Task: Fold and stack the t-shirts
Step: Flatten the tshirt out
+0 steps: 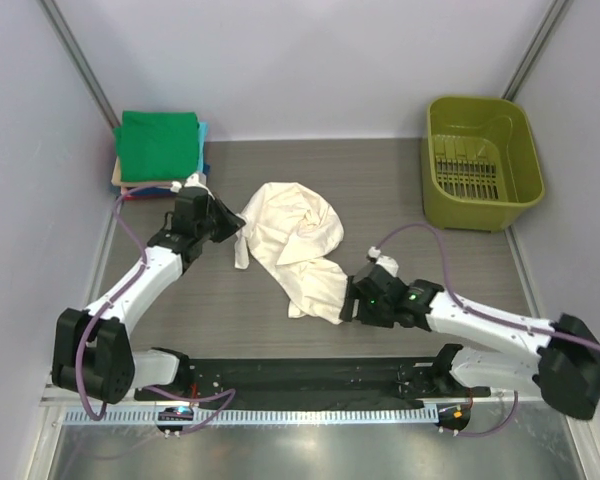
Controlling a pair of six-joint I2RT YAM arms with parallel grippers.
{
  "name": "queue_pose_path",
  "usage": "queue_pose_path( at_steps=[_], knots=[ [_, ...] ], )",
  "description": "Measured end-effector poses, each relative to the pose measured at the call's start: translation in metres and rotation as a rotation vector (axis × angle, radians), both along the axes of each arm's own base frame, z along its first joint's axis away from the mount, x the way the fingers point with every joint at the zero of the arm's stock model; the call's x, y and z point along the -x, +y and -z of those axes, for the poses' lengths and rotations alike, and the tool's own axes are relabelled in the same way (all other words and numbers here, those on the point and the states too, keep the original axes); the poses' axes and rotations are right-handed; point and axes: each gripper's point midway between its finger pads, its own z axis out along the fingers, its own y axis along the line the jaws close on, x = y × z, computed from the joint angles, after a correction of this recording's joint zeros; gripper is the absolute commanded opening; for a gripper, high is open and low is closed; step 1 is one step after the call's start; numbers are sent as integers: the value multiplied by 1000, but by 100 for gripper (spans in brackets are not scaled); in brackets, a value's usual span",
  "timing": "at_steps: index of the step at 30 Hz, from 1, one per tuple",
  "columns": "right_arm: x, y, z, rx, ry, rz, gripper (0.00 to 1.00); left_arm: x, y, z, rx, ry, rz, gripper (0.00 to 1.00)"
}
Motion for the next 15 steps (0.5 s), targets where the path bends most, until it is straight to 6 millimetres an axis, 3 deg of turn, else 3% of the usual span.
queue_pose_path(
  at_steps=[4,10,15],
  knots=[
    [3,36,7,20,-5,-79,74,4,4,-2,-11,0,-8,0],
    [-1,46,25,45,2,-65,70,11,9,-10,-29,-18,-11,0],
    [-9,60,25,27,-14,-64,64,15,11,-4,-42,-4,-16,0]
  ],
)
